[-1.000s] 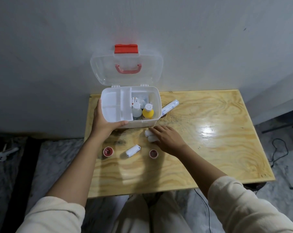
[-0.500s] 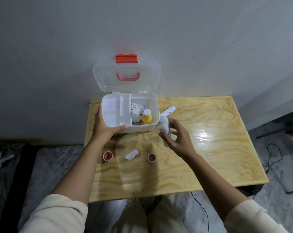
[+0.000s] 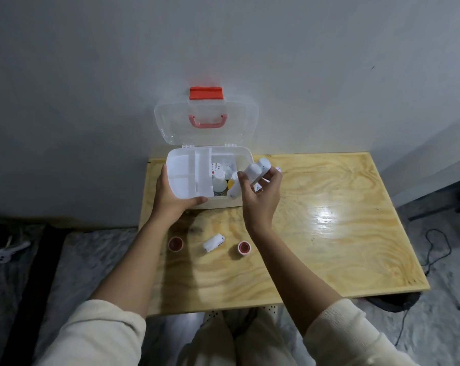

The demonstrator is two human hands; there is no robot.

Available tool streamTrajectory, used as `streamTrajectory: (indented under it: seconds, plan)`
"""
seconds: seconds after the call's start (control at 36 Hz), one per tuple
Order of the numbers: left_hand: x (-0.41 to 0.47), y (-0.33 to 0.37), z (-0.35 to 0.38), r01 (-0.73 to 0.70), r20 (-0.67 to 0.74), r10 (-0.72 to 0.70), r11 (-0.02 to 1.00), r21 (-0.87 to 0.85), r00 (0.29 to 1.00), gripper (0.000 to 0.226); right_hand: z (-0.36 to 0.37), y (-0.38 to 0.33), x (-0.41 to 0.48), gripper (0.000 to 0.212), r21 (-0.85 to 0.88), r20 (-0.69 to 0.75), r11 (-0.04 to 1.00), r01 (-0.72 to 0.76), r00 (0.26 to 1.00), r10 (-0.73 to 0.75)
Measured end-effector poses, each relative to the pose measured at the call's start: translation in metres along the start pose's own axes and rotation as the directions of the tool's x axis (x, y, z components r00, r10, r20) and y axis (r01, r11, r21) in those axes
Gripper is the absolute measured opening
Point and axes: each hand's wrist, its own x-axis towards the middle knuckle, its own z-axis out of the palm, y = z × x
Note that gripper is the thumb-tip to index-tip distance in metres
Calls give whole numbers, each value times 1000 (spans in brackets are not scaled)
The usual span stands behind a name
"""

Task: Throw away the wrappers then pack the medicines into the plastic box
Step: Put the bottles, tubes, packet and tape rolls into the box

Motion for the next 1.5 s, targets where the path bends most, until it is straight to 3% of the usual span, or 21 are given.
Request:
streamTrajectory:
  seconds: [0.17,0.5,1.0,1.28,1.36,1.5]
  plan:
    - [0,-6,-3,8,8,-8,1000,2,1000,105,8,7,12,35,-19,-99,999,-45,994,43]
    - [2,-12,-2,-4,3,4,1000,10,1000,107,5,31,6,36,-328,69,941,87,995,-68]
    - [1,-15,-3,-13,6,13,1000,8,1000,109,-3,24,16,38,-345,114,934,98,992,-62]
    - [0,-7,-2,-12,-1,12,1000,-4,1000,105,-24,-3,43,36,-200,-29,959,203,977,-213]
    - [0,-6,-3,-9,-2,9,1000,-12,1000,104,-24,-6,58,36,-142,24,967,213,977,-211]
    - [1,-10,-4,-13,7,13,1000,2,1000,107,-16,-4,80,39,-144,251,970,198,955,-158]
